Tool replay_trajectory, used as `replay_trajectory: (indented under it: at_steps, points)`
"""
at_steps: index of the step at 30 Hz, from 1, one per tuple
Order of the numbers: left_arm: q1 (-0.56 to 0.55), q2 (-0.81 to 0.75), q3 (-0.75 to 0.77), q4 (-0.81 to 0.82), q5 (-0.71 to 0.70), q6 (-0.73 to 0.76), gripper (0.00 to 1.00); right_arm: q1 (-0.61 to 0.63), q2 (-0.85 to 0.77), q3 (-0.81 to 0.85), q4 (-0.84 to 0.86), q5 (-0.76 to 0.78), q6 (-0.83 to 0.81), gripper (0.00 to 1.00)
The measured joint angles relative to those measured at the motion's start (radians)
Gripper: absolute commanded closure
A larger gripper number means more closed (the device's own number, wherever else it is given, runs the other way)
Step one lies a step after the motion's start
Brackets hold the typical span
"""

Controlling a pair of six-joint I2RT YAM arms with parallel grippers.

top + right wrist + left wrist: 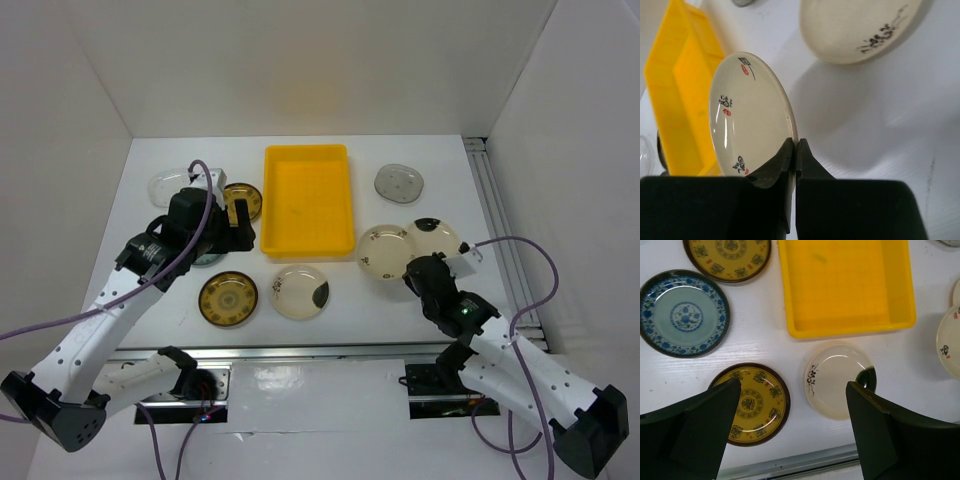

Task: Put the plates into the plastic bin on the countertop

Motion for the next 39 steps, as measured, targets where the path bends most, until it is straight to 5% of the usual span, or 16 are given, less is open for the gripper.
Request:
replay_trajectory:
  at_steps: [9, 19, 28, 39]
  points:
    - [0.000, 0.044, -0.005, 0.038, 0.176, 0.054, 0.00, 0.127, 0.044, 0.021, 0.149, -0.029, -0.182, 1.00]
    - [0.000, 0.044, -0.005, 0.045, 0.185, 0.056, 0.00, 0.225, 0.212, 0.044, 0.422, -0.051, -0.361, 1.00]
    - [0.000, 0.040, -0.005, 0.049, 0.172, 0.056, 0.00, 0.070, 0.719, 0.497, 0.599, -0.229, -0.555, 1.00]
    - [0.000, 0.004, -0.005, 0.050, 0.172, 0.055, 0.00, -0.135, 1.181, 0.891, 0.570, -0.438, -0.638, 1.00]
